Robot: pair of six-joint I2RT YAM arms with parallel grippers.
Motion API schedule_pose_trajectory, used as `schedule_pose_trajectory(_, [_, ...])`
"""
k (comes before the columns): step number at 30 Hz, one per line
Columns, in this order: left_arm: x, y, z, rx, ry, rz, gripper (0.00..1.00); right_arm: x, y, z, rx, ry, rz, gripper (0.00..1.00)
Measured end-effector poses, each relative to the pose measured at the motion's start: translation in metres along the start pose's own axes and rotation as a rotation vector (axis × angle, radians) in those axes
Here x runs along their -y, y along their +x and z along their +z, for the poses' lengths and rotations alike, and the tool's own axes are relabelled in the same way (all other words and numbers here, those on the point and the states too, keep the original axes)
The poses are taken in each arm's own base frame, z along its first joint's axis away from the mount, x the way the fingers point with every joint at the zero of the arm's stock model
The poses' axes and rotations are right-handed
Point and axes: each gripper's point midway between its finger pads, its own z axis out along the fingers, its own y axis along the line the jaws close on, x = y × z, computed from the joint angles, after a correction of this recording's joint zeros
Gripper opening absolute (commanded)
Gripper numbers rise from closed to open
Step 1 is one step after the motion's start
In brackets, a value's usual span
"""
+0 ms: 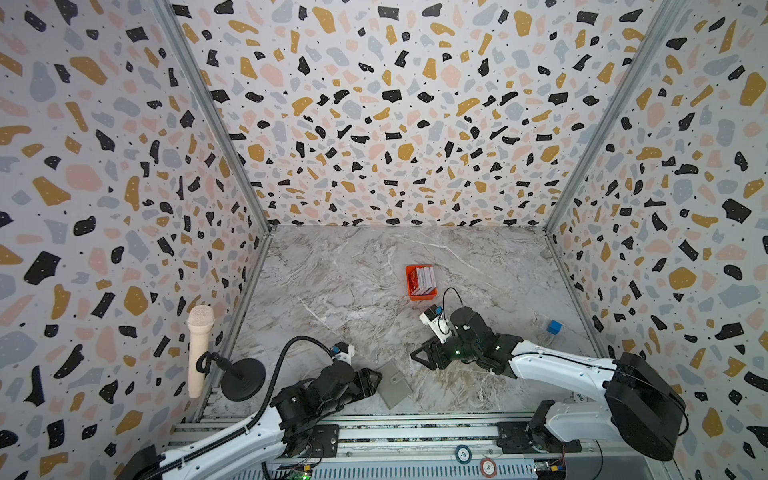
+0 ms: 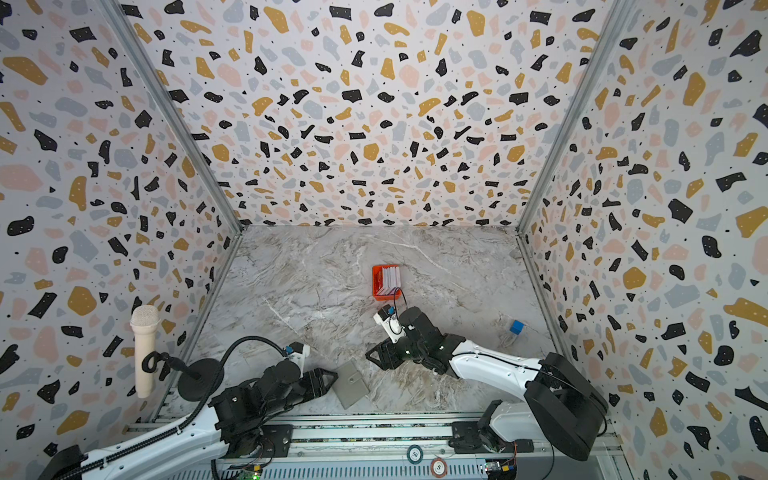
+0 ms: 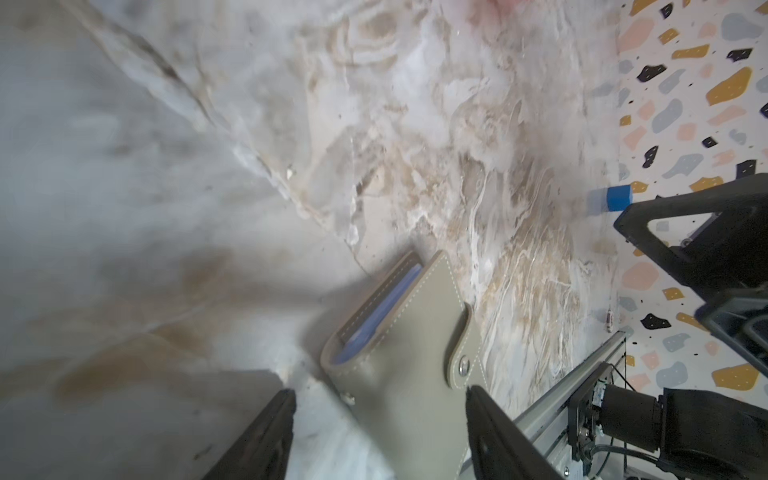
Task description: Put the credit cards into the card holder
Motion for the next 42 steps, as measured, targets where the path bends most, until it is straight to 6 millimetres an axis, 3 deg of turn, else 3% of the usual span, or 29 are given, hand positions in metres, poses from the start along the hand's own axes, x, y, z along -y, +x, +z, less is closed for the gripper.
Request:
schedule_pose_trajectory(9, [0.012,0.017,0.006,-0.098,0.005,-0.031,0.62,-0.024,0.029,0.012,-0.099,-0.096,-0.071,0.56])
schedule_pose_trajectory(14, [0.021,0.022,0.016,-0.138,0.033,-0.036,0.53,-0.018,0.065,0.022,-0.204,-0.109,-0.053,0.52])
schedule_pose_trajectory(19, [0.032,0.024,0.028,-0.169,0.044,-0.009,0.41,-0.011,0.085,0.025,-0.255,-0.109,-0.027,0.5])
schedule_pose_trajectory(31, [0.049,0.021,0.051,-0.195,0.049,0.081,0.3,-0.005,0.095,0.025,-0.243,-0.1,0.011,0.43])
schedule_pose_trajectory(36, [0.05,0.019,0.051,-0.184,0.051,0.1,0.19,-0.005,0.094,0.026,-0.235,-0.097,0.025,0.42])
schedule_pose_trajectory(42, [0.068,0.008,0.041,-0.136,0.122,0.113,0.36,-0.003,0.091,0.027,-0.22,-0.084,0.03,0.41])
